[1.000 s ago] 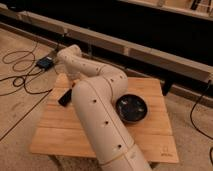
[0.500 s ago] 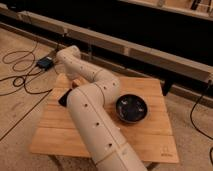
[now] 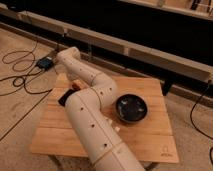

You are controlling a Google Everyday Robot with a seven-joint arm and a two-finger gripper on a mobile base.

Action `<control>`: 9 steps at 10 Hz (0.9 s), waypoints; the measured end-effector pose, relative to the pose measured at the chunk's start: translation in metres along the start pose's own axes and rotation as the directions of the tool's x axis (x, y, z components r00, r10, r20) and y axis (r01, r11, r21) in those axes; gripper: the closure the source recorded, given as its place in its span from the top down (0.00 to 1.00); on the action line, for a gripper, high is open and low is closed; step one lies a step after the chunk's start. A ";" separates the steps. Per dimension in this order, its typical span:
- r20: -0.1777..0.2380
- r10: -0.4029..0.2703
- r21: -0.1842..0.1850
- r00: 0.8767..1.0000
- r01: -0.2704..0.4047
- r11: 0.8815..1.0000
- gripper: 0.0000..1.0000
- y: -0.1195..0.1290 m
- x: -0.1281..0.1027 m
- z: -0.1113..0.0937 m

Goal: Place the pepper in the ceramic cup

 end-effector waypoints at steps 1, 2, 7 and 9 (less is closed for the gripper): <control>-0.002 -0.003 0.006 1.000 0.003 1.000 0.64 -0.001 0.000 0.002; -0.005 -0.007 0.014 1.000 0.007 1.000 0.57 -0.001 -0.001 0.003; -0.024 -0.020 0.040 1.000 0.021 0.999 0.07 -0.003 0.001 0.007; -0.015 -0.020 0.041 1.000 0.021 0.999 0.00 -0.006 -0.001 -0.001</control>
